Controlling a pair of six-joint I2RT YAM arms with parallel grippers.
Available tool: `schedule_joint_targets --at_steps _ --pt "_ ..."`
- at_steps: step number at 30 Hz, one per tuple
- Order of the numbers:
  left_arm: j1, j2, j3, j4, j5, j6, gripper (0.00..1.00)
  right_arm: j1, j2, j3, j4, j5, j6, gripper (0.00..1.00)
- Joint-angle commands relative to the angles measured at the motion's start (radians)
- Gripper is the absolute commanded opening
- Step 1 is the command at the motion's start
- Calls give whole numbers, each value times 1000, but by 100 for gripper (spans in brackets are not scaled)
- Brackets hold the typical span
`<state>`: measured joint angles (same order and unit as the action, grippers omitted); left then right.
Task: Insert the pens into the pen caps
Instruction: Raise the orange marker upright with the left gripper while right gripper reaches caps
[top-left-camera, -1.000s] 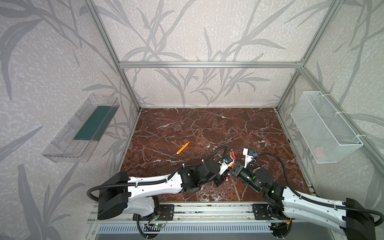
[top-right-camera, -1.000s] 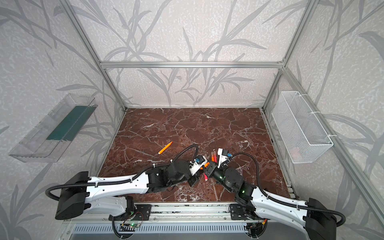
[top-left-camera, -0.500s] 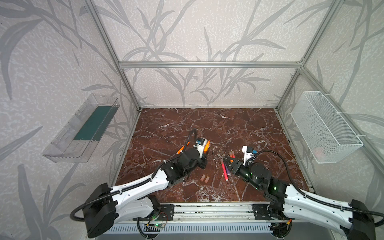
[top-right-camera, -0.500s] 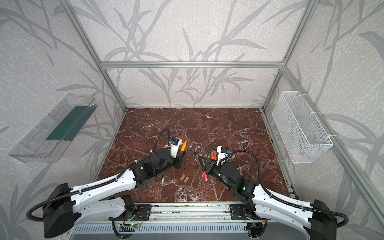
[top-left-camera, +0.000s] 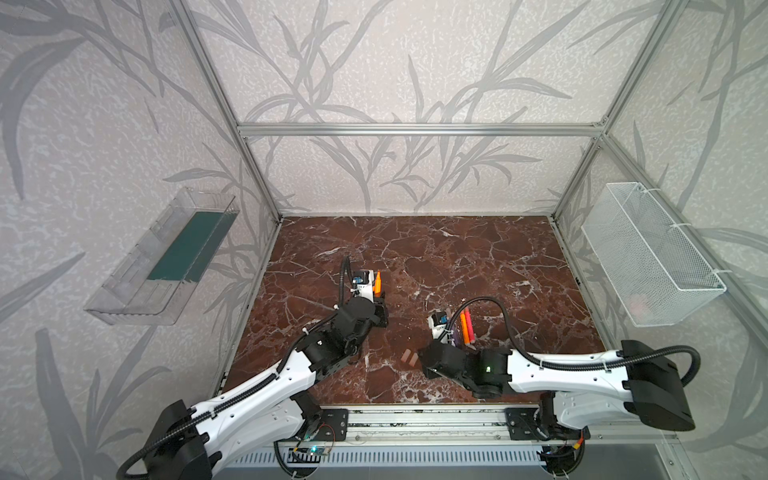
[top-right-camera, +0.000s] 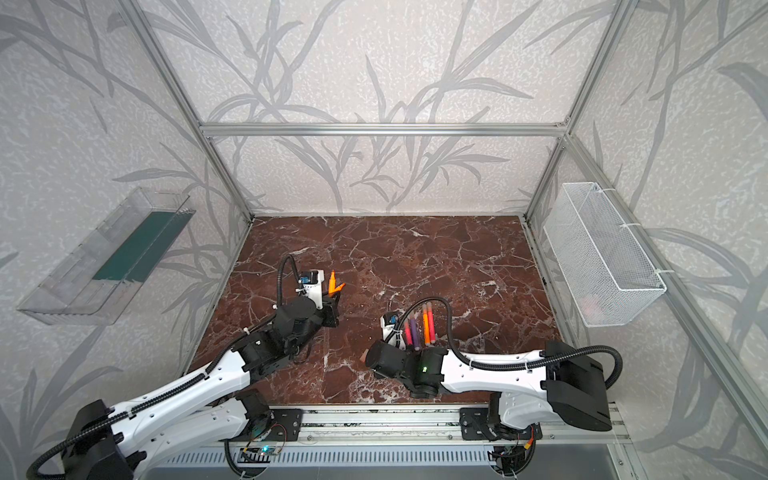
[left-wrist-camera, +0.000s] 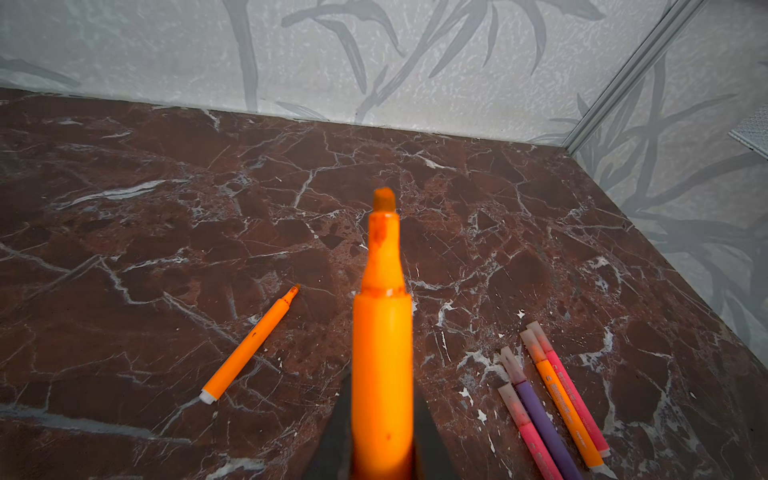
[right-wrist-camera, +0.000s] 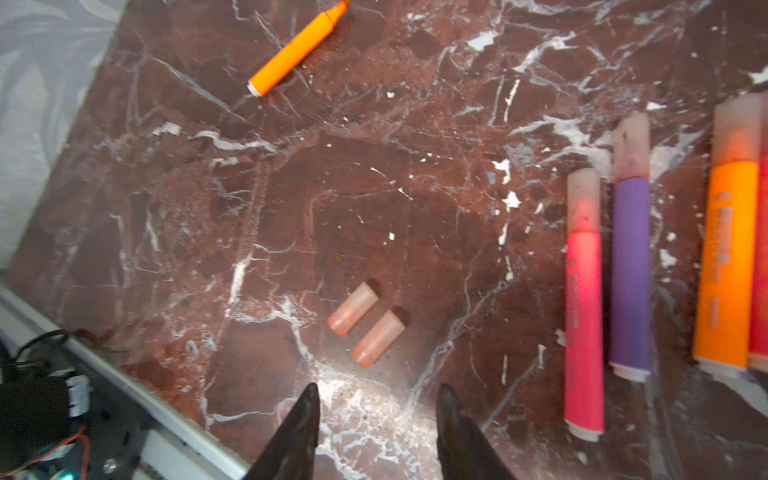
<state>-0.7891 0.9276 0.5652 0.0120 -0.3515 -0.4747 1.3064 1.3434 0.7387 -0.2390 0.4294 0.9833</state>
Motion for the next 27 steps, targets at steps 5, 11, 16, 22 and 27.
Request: schedule_joint_targets --at_steps 5,11,16,22,27 --pt "3 -11 -14 -12 -31 -26 0 17 69 31 -49 27 0 45" --pt "3 -19 -14 -14 -35 -22 0 32 177 102 -53 10 -12 46" --pt "4 -23 -14 -14 -29 -19 0 35 249 143 -64 22 -11 45" --pt "4 -23 -14 -10 -18 -17 0 35 329 199 -120 53 9 46" --pt "3 -23 -14 -11 -16 -17 0 35 389 223 -119 45 10 46"
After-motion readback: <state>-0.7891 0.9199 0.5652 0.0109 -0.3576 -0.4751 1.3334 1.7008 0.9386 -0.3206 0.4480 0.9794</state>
